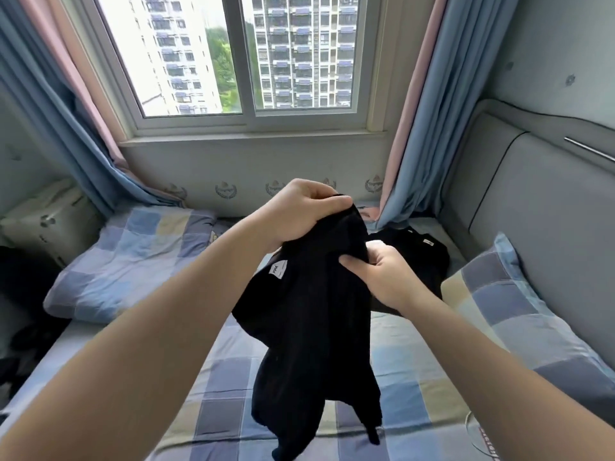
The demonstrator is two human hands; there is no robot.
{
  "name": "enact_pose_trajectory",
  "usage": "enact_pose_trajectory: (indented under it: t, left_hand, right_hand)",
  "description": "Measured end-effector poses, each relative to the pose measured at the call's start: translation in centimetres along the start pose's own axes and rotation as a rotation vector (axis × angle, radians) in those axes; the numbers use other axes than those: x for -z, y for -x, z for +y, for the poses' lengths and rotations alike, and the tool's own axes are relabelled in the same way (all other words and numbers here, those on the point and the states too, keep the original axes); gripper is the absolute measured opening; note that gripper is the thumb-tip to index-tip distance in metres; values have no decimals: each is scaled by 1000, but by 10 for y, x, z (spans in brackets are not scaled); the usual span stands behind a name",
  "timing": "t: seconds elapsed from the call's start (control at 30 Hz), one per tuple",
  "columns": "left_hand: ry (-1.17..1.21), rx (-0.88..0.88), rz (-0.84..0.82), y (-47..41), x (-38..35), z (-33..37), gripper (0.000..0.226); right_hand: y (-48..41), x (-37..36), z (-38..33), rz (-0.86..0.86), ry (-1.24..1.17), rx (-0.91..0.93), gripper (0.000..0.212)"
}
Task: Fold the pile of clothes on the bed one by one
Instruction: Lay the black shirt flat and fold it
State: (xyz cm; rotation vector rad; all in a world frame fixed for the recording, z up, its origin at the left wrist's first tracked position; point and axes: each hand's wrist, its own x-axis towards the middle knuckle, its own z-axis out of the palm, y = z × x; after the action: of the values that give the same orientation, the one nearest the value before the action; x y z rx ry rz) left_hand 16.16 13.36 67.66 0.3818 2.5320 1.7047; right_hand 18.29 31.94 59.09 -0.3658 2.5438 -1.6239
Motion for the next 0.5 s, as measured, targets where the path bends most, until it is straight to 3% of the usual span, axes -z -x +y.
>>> enact_pose_trajectory:
  t: [0.07,0.13,0.27,0.37,0.47,0.5]
  left_hand:
    - [-42,23,67,2,11,-7,28]
    - [-102,37,140,5,28,-17,37]
    - [-260,24,99,14,53,-37,56]
    - [-383,69,-48,17,54,-49,45]
    - [-541,132,-178,16,43,-69,13]
    - [-529,128,-165,14,39,-77,19]
  right_hand:
    - [-5,3,-4,-10,158,-4,26]
    - [-8,10,-8,-48,187,94,16]
    - [-10,25,-17,-74,-187,140,23]
    - [-17,32,-20,-4,-433,81,27]
    - [-23,37,-21,59,-536,35,28]
    - [-25,40,-21,86,-568,8,29]
